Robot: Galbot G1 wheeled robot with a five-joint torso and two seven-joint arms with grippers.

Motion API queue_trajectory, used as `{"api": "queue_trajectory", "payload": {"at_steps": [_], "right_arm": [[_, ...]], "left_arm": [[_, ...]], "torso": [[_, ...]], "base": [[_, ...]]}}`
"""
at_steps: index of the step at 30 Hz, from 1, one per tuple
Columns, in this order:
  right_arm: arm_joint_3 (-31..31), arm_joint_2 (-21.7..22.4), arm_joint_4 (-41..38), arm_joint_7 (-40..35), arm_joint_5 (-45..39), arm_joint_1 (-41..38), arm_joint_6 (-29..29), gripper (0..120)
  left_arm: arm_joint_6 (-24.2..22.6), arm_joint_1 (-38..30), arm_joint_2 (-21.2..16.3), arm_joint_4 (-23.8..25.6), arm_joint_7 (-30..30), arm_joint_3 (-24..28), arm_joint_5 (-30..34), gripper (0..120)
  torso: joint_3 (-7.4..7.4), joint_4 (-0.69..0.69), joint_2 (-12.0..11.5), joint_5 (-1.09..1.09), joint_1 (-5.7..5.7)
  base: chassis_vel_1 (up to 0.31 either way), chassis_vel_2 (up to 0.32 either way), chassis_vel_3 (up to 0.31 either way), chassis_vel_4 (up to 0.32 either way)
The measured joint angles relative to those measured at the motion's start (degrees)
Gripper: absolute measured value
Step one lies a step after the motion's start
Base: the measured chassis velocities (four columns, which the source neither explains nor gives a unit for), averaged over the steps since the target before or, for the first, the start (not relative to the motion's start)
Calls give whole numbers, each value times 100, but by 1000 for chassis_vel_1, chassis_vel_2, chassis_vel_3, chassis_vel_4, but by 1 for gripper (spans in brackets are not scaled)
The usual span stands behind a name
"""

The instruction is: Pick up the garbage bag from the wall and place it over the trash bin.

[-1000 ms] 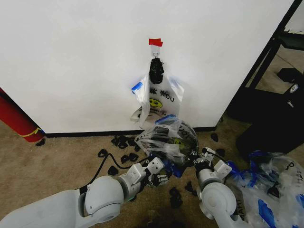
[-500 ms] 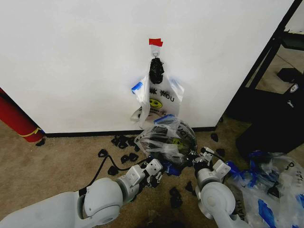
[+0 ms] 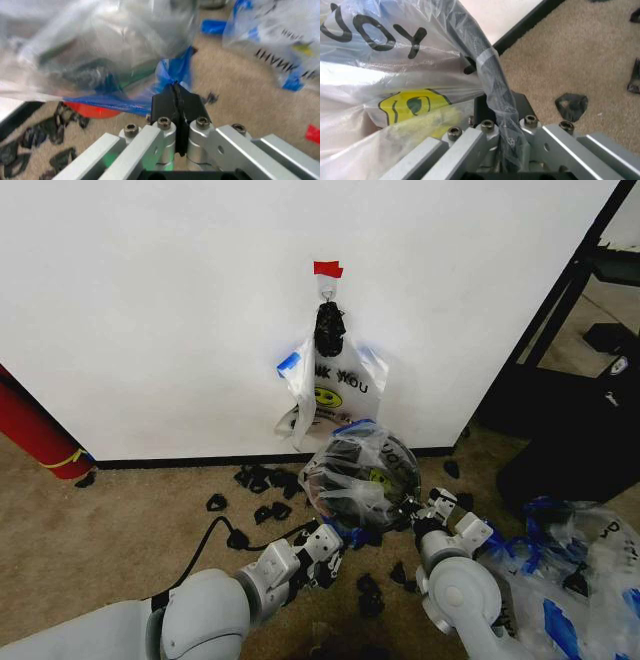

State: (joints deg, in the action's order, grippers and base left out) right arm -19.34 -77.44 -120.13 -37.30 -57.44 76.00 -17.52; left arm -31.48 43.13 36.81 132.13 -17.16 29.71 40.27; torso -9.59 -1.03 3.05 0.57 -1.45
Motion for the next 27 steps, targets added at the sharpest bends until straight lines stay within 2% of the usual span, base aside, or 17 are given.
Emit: {"api": "queue_trajectory", "payload": {"at_steps": [3,7,8,15,20,24,27], "right_arm": [[-14,16,-55,-21,-73,28,-21,0],[-71,83,-217,-101,-247,97,-62,0],[-71,83,-217,-101,-247,97,-62,0],[-128,156,-347,-138,-338,141,-86,0],[-141,169,-341,-140,-337,127,-88,0],[-144,171,-278,-132,-310,102,-88,0],[-145,168,-180,-114,-261,56,-85,0]], "left_arm": [[32,4,72,-200,22,53,-72,0],[56,-12,494,-836,93,108,-241,0],[56,-12,494,-836,93,108,-241,0],[185,-80,958,-1666,71,270,-565,0],[222,-52,1047,-1804,14,226,-673,0],[113,-7,924,-1634,-56,174,-674,0],[-6,139,680,-1296,-54,42,-688,13]], "torso": [[0,0,0,0,0],[0,-1,0,0,0],[0,-1,0,0,0],[0,-1,0,0,0],[0,-1,0,0,0],[0,-1,0,0,0],[0,0,0,0,0]], "base": [[0,0,0,0],[0,0,0,0],[0,0,0,0],[0,0,0,0],[0,0,0,0],[0,0,0,0],[0,0,0,0]]}}
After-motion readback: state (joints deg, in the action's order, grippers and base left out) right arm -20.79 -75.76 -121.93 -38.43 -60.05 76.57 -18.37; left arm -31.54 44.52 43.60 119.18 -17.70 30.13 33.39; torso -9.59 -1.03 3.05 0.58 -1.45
